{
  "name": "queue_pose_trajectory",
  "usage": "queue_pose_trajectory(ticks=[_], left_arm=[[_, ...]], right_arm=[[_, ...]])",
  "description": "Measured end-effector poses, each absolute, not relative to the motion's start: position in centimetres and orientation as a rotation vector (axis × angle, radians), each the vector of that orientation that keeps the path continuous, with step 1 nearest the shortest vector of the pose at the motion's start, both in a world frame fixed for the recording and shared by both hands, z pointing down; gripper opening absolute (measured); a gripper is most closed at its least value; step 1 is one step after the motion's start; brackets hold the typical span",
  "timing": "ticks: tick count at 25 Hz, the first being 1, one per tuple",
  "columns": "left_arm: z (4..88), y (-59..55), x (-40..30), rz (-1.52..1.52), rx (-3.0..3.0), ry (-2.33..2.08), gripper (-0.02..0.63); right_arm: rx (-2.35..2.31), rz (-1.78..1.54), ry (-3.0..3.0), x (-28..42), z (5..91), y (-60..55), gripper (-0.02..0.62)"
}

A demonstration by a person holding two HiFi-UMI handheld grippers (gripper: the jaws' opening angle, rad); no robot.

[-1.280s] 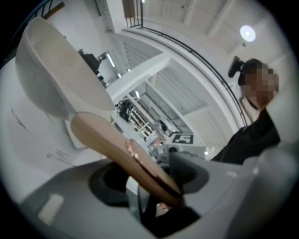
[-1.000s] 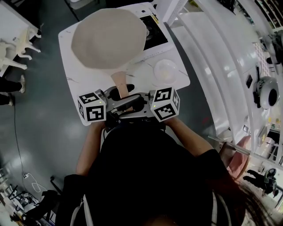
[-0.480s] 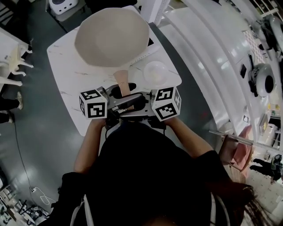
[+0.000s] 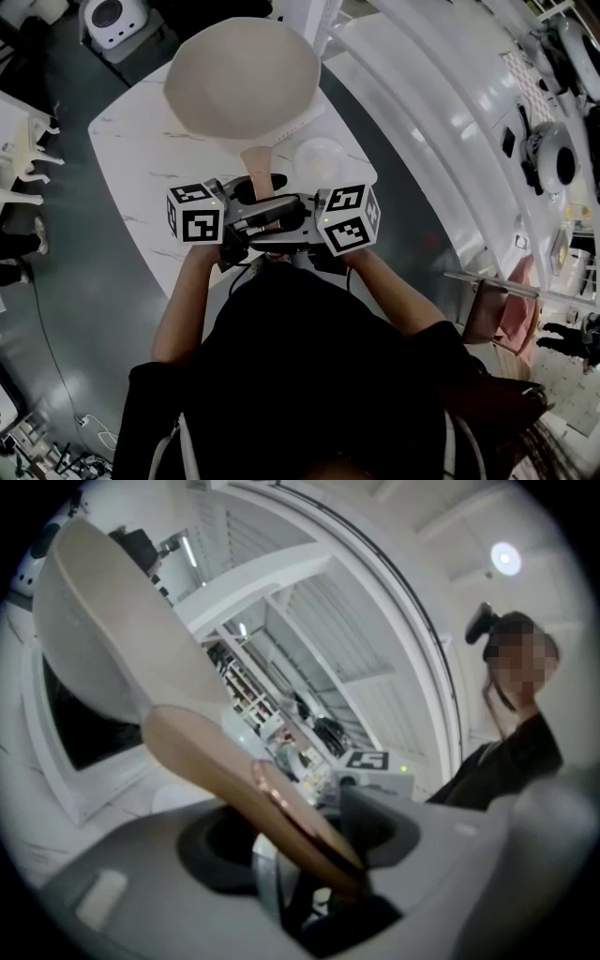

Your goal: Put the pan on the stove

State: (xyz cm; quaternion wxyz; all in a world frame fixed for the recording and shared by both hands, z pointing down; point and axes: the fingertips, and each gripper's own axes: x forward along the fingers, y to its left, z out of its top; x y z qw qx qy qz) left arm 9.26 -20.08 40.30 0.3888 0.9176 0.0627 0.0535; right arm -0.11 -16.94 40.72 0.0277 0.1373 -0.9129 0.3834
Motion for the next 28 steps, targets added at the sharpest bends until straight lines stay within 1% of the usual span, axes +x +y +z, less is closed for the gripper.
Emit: queue_pose_trajectory(ticks=[11, 28], left_arm=[[41.6, -22.6, 9.9, 0.179, 2.305, 0.255, 0.264], [44.3, -24.3, 9.8, 0.232, 2.274, 0.291, 0.265]], right_arm=[[0.552, 1.248, -2.806, 0.2, 41.9, -20.3, 0.236], [0.622, 1.301, -2.771, -0.1, 44.5, -22.4, 0.236]])
